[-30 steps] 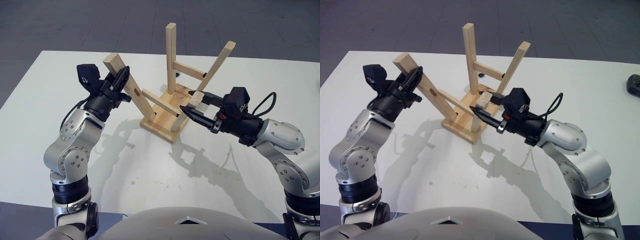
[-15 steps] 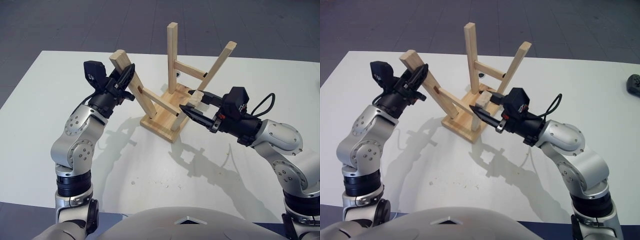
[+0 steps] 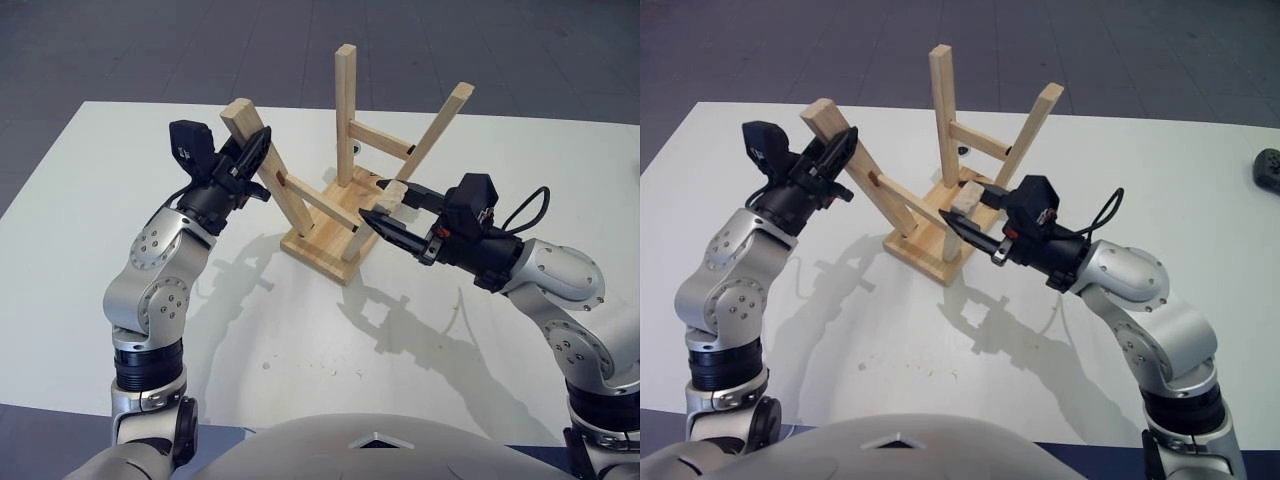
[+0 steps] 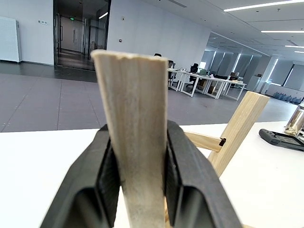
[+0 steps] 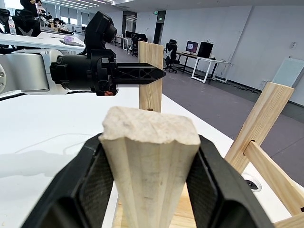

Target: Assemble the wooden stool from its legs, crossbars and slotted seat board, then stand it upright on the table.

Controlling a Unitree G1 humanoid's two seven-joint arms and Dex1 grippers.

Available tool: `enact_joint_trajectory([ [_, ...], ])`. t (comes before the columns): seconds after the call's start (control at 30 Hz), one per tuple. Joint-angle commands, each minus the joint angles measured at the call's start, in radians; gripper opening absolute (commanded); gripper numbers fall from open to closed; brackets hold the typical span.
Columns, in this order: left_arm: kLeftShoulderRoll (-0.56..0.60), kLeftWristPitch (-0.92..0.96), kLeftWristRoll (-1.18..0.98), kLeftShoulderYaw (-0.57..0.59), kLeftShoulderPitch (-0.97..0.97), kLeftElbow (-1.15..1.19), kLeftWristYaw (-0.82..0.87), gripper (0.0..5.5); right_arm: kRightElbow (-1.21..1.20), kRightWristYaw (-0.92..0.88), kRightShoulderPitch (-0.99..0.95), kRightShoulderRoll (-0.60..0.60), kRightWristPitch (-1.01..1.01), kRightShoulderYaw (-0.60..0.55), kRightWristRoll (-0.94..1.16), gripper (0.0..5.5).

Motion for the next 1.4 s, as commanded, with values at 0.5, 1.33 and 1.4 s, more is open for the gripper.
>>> enact_joint_trajectory([
  [0.5,0.043,-0.011,0.051,0.0,-0.02,0.064,-0.072,1.03,0.082,0.068,0.066,-0.019,-0.034,0.016,-0.034,2.07],
  [1.33,0.03,-0.009,0.073,-0.01,0.01,0.036,-0.052,1.03,0.093,0.069,-0.019,-0.098,0.068,0.07,-0.041,2.07],
  [1.4,0.026,-0.007,0.066,-0.009,0.024,0.023,-0.051,1.03,0.097,0.071,-0.011,-0.096,0.063,0.065,-0.039,2.07],
])
